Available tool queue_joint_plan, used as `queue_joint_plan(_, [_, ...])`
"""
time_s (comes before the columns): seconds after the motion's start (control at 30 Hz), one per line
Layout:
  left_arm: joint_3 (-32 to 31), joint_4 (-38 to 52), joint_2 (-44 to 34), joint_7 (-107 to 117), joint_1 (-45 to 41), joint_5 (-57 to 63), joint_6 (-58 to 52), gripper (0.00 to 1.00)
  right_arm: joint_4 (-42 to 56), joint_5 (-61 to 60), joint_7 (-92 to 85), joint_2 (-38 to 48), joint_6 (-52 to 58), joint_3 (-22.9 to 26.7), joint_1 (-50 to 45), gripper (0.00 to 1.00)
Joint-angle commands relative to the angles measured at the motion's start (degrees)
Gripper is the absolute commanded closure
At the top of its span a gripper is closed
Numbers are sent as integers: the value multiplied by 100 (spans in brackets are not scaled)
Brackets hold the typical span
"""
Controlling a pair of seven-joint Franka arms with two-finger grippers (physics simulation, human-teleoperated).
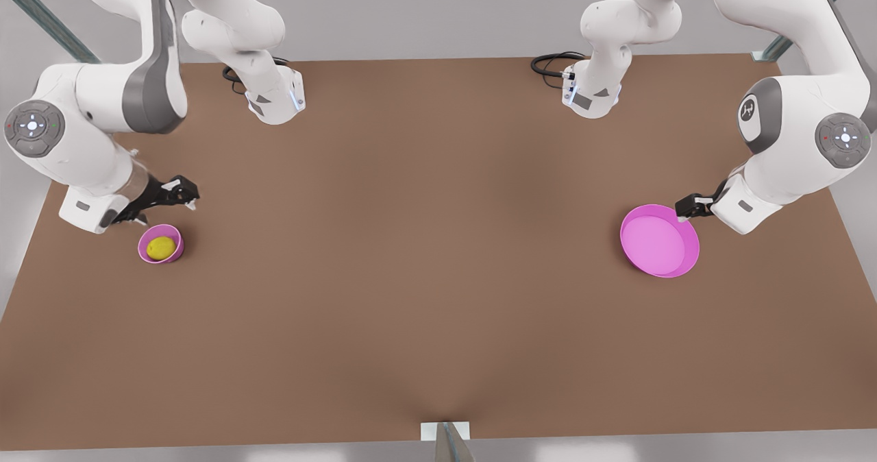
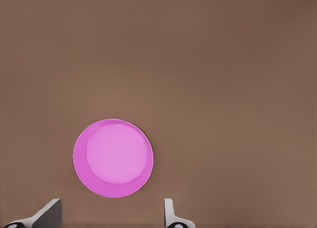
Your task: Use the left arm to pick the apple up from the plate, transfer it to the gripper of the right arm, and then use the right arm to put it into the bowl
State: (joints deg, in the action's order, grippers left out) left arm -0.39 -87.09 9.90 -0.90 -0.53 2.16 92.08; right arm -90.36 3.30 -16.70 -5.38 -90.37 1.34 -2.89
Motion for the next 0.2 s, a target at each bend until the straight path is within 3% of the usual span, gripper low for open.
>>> queue_joint_plan(0.0, [-4, -1, -6, 239, 1, 4, -5, 0, 1, -374, 2048, -51, -104, 42, -212, 0])
queue_joint_plan(0.17, [-4, -1, 3, 239, -8, 4, -5, 0, 678, -761, 2321, -368, -33, 16, -282, 0])
